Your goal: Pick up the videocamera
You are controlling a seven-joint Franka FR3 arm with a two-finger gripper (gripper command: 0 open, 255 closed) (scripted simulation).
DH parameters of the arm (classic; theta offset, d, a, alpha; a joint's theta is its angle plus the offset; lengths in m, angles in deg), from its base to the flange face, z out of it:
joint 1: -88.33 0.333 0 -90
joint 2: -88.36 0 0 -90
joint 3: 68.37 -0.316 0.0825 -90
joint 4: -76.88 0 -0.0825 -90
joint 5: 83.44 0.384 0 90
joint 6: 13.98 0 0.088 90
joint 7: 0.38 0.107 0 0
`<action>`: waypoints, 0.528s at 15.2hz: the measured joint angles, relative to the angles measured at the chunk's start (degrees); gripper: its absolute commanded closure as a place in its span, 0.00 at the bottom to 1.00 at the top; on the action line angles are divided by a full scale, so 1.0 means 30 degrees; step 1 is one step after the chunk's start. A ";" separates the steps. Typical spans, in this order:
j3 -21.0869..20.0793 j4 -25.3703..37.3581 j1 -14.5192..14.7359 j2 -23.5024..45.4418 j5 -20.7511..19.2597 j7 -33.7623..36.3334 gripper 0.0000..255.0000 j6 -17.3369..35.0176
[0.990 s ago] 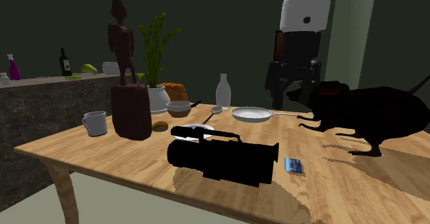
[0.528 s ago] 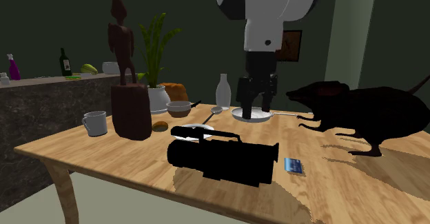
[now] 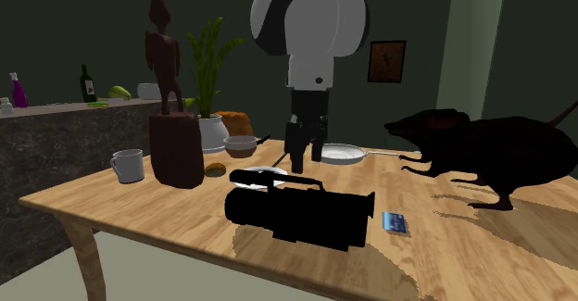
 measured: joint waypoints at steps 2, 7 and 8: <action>-0.0047 -0.0397 0.0057 0.0125 -0.0029 -0.0010 0.00 0.0503; -0.0044 -0.0981 0.0082 0.0544 -0.0111 0.0001 1.00 0.1496; -0.0044 -0.1006 0.0084 0.0562 -0.0115 0.0004 1.00 0.1541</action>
